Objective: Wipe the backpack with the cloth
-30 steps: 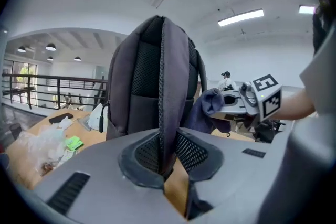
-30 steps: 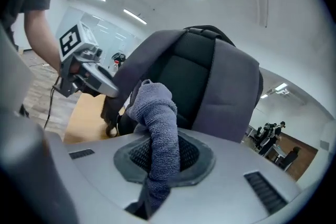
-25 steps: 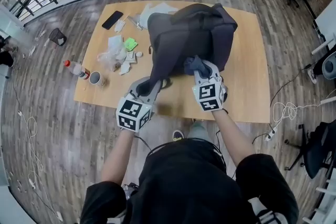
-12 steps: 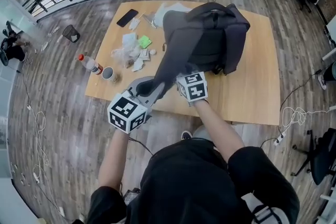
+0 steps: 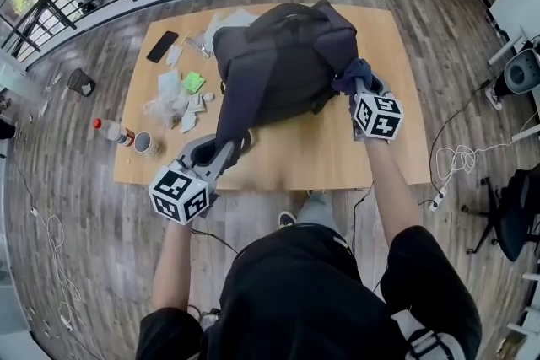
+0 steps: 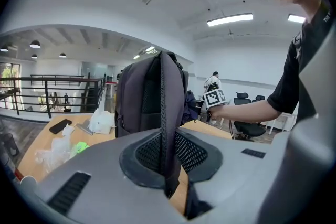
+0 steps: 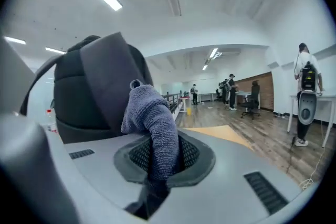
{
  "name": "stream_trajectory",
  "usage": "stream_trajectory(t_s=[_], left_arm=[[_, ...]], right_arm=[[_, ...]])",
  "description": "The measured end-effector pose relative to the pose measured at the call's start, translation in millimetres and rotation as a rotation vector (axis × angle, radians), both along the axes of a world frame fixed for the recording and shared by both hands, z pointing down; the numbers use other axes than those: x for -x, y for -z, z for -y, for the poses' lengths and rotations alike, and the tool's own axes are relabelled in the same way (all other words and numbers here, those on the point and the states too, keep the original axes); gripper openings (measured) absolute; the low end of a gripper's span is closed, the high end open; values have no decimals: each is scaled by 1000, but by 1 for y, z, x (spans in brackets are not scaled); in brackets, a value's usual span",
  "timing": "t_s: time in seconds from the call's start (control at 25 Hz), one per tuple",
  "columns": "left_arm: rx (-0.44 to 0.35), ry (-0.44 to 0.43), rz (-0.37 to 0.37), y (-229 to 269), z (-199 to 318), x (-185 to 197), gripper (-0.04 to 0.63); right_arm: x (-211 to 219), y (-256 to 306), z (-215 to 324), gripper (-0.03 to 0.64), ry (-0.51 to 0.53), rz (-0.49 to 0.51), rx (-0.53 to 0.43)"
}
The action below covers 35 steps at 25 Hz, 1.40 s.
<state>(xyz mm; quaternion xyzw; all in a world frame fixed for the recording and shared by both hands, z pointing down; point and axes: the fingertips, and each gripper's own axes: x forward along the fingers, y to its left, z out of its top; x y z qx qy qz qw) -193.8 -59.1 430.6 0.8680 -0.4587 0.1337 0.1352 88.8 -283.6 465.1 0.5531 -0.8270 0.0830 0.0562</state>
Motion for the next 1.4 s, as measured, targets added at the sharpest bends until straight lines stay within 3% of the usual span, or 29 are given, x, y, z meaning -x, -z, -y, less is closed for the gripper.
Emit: stream_trajectory(t_s=[0.12,0.32,0.48,0.64,0.92,1.12,1.24,1.4], left_arm=[[-7,-8,8,2,-1,2,58],[-38,-30,34,11,-4,6,58],[-45,-62,27,14,-8,6,58],[-44,-84,11,16,-11,4,58],[-38,-105,-24,18,-16,4,58],[-32,-122,-47,19,-18,3,58],[-31,-125,-62,17,-19,4,58],[-28,-113,-65,12,-13,6,58]], right_arm=[[4,-11,6,38,-11,15,0],[39,-19,-20,37,-133,181,-25],[68,-20,-54,37,-209,227,-81],[94,-22,-74,37,-234,318,-54],[198,-17,-115,37,74,304,-25],[287,-29,-142,37,552,204,48],[276,-32,-130,37,554,130,27],[216,-19,-120,37,522,-21,-119]])
